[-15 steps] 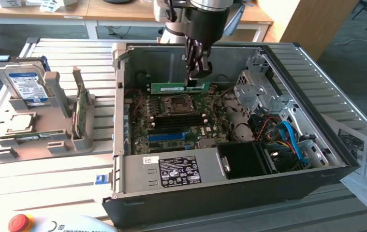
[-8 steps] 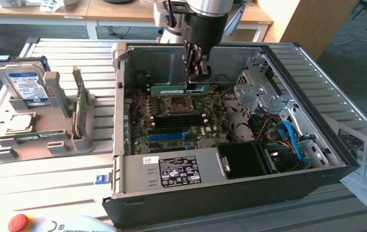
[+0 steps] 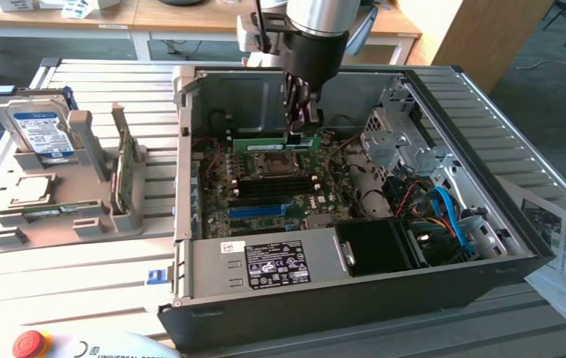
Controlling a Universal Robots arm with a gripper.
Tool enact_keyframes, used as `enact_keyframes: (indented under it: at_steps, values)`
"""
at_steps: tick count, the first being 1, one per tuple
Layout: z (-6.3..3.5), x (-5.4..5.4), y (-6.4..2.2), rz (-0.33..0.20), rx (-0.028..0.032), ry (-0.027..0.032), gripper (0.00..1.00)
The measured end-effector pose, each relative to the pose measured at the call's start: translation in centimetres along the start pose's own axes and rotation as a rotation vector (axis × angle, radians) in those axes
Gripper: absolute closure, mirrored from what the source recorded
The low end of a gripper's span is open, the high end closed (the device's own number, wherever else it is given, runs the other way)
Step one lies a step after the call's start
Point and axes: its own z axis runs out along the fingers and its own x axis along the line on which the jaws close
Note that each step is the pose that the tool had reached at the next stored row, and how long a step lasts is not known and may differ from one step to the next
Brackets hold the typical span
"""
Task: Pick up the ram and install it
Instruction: 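Insert the ram into the slot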
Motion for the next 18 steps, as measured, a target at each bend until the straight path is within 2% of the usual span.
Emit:
enact_keyframes:
  at_steps: [9, 18]
  values:
    - [0.91, 0.0, -0.11, 0.0, 0.0, 0.0001, 0.88]
    - [1.17, 0.0, -0.71, 0.0, -0.0025, 0.0001, 0.88]
